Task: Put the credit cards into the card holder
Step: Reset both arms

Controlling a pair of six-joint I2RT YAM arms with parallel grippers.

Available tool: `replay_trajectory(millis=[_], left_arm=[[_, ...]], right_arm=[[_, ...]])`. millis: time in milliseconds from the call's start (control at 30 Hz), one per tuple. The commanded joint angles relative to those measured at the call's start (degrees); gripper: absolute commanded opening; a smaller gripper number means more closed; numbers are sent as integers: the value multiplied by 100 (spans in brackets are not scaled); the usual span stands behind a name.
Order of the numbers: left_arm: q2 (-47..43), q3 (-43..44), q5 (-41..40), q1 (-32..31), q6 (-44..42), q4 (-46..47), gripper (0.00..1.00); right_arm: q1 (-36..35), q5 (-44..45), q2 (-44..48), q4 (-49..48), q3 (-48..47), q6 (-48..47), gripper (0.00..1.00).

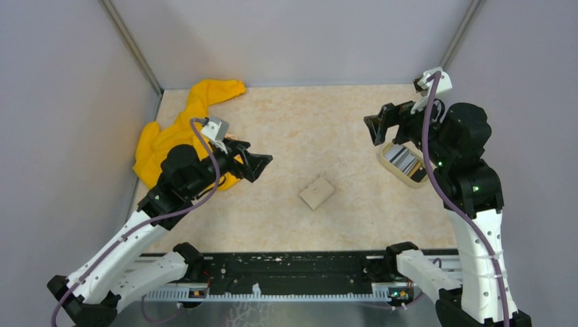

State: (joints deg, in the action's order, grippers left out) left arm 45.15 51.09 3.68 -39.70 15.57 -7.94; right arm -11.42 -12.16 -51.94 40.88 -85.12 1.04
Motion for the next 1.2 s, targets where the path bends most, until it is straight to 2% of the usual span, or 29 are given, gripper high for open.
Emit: replay_trajectory(millis=[0,500,733,1167], left_arm=[[148,172,235,15,-138,443,99],[-75,-232,418,15,179,591,99],[-247,-164,107,13,-89,364,99],[-155,-169,60,15,-231,271,99]], right_arm=[[54,-212,-114,-161,-53,-55,98],[47,-305,-233,-185,-177,-74,98],[88,-366,-396,-210,-249,-73,99],[234,-368,-251,-206,-128,-28,98]])
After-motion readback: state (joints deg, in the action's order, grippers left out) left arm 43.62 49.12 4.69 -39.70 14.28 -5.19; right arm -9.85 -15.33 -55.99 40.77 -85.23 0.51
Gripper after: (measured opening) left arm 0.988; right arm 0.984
